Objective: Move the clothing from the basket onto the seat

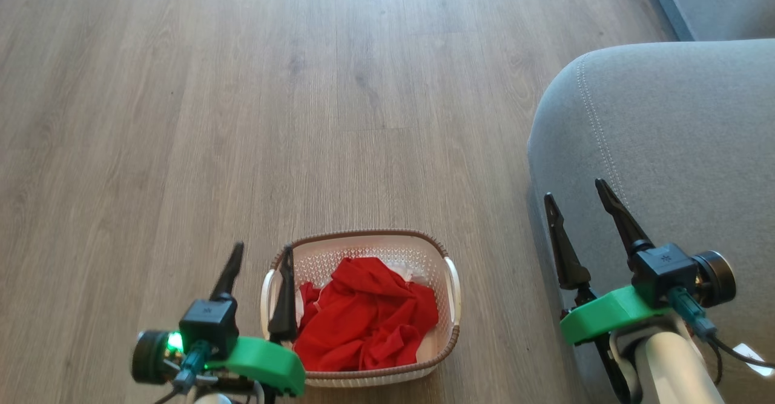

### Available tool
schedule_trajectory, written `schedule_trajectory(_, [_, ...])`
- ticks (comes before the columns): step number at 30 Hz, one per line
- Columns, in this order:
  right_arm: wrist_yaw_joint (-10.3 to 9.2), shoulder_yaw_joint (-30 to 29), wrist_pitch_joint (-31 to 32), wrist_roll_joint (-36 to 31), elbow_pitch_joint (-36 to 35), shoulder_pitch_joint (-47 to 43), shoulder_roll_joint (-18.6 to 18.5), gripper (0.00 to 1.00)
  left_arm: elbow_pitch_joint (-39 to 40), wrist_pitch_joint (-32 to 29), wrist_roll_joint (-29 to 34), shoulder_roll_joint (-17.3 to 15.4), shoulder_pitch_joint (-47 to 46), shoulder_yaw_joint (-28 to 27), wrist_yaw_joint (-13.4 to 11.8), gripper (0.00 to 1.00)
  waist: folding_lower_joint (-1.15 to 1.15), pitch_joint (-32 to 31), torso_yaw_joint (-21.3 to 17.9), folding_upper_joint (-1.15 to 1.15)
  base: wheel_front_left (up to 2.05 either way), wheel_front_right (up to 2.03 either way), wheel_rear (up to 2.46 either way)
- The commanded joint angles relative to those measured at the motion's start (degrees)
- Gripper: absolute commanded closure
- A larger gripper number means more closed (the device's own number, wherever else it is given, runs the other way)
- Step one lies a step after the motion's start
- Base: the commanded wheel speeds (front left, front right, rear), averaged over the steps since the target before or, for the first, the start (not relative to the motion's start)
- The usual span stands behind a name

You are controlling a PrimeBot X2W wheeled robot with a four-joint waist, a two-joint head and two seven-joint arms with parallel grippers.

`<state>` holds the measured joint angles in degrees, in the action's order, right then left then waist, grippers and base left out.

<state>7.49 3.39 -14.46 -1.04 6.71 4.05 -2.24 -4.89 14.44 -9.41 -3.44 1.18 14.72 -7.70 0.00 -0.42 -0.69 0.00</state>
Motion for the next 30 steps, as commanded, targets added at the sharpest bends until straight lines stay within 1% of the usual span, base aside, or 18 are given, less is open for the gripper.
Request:
schedule_trajectory(1, [0.00,1.4,-0.5,-0.2,-1.6,2.3,-0.6,0.00,0.9,0.6,-0.3,0.5,-1.4,-1.9,0.5,0.00,0.00,0.0,-0.2,0.00,0.00,0.00,0.00])
schedule_trajectory(4, [0.00,1.6,-0.5,0.0,-1.1,2.5,-0.6,0.00,-0.5,0.6,-1.2,0.5,-1.7,-1.8,1.3,0.00,0.00,0.0,-0.3,0.00,0.00,0.00,0.00])
schedule_trajectory(11, [0.00,1.7,-0.5,-0.2,-1.1,2.6,-0.6,0.00,-1.0,0.6,-2.0,0.6,-2.1,-1.9,1.2,0.00,0.00,0.5,-0.5,0.00,0.00,0.00,0.00])
schedule_trajectory(17, [0.00,1.9,-0.5,-0.8,-0.4,2.5,-0.6,0.00,-2.9,0.6,-2.5,0.6,-2.1,-0.9,1.5,0.00,0.00,2.5,-0.9,0.00,0.00,0.00,0.00])
schedule_trajectory(19, [0.00,1.2,-0.5,-1.1,0.3,2.5,-0.6,0.00,-5.0,0.6,-2.6,0.6,-2.6,0.2,2.0,0.00,0.00,4.5,-1.1,0.00,0.00,0.00,0.00])
schedule_trajectory(23, [0.00,-1.1,-0.5,-2.3,0.9,4.2,-0.6,0.00,-8.7,0.6,-2.1,0.6,-6.3,2.6,3.1,0.00,0.00,10.9,-1.3,0.00,0.00,0.00,0.00])
schedule_trajectory(25, [0.00,-1.8,-0.5,-2.4,0.8,5.1,-0.6,0.00,-11.0,0.6,-1.7,0.6,-8.6,3.6,3.4,0.00,0.00,14.5,-1.5,0.00,0.00,0.00,0.00])
schedule_trajectory(26, [0.00,-1.8,-0.5,-2.4,0.8,5.1,-0.6,0.00,-11.0,0.6,-1.7,0.6,-8.6,3.6,3.4,0.00,0.00,14.5,-1.5,0.00,0.00,0.00,0.00])
schedule_trajectory(30, [0.00,-3.6,-0.5,-2.9,0.5,6.4,-0.6,0.00,-17.5,0.6,-0.7,0.6,-13.6,5.9,3.6,0.00,0.00,20.8,-2.1,0.00,0.00,0.00,0.00])
